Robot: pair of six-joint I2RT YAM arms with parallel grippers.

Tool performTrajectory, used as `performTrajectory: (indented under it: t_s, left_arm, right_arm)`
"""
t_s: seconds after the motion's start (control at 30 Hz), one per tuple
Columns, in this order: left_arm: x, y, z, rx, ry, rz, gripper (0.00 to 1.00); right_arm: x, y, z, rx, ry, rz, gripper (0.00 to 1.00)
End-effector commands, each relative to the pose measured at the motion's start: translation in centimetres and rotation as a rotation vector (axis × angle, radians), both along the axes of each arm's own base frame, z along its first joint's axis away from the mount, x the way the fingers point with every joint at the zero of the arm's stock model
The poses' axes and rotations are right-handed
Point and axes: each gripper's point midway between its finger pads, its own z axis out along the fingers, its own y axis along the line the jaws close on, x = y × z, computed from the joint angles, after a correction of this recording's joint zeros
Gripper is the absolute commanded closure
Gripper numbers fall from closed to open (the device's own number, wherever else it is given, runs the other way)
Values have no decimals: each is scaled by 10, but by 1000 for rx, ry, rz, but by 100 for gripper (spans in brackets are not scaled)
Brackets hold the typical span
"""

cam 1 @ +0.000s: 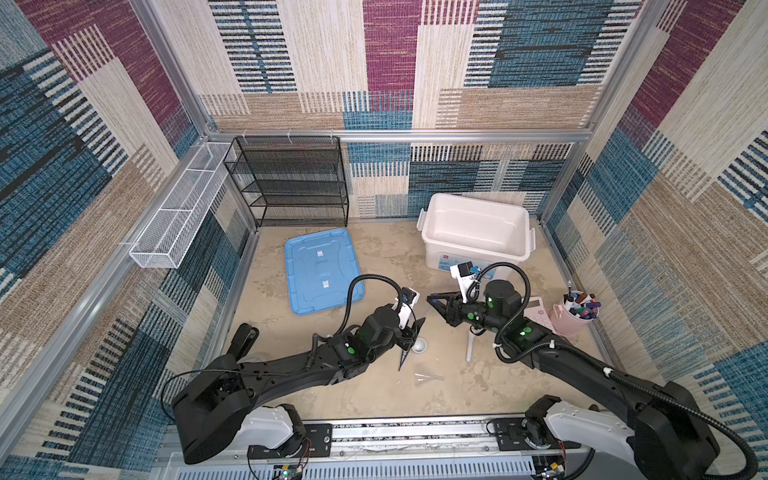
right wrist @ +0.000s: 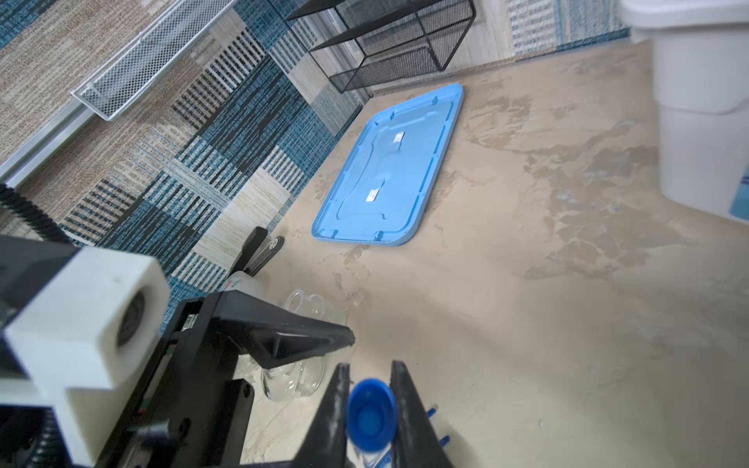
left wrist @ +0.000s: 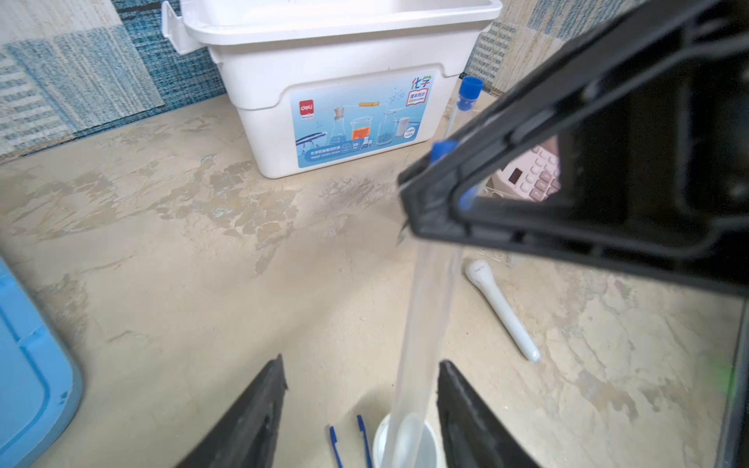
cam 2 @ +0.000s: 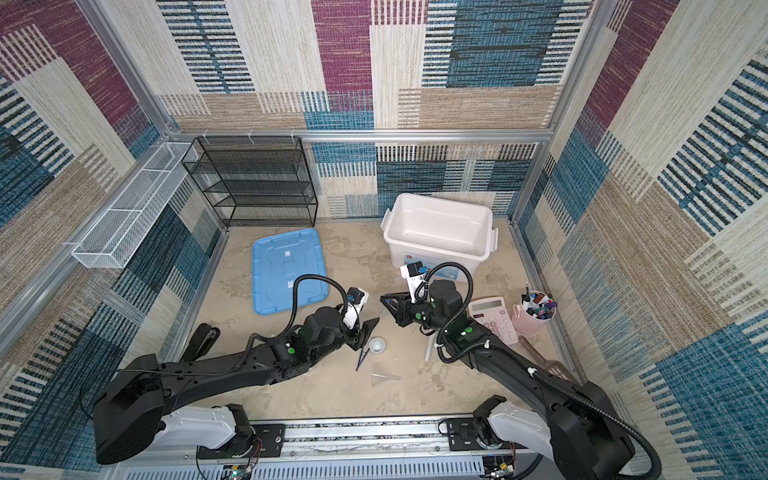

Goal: Organize the chemistry lab equipment
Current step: 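Open the left gripper to release the tube while the right gripper holds it, then carry the tube with the right gripper toward the other two tubes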

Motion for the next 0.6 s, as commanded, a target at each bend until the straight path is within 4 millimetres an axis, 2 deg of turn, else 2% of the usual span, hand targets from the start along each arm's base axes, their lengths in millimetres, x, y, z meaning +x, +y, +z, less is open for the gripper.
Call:
performTrajectory:
  t_s: [0.0, 0.2, 0.33, 0.57]
  left_arm:
    - [4, 15, 2, -19, -25, 73, 26]
    - [4, 37, -1, -20, -41, 152, 10]
    - [6, 43, -7, 13, -24, 181, 8]
    - [6, 40, -18, 37, 0, 177, 8]
  right_arm:
    - [4, -20, -3, -71, -7, -105, 84]
    - [-5, -53, 8, -87, -11, -244, 84]
    - [-6, -79, 6, -125, 11, -371, 85]
    - [-7, -117, 12, -193, -1, -548, 90]
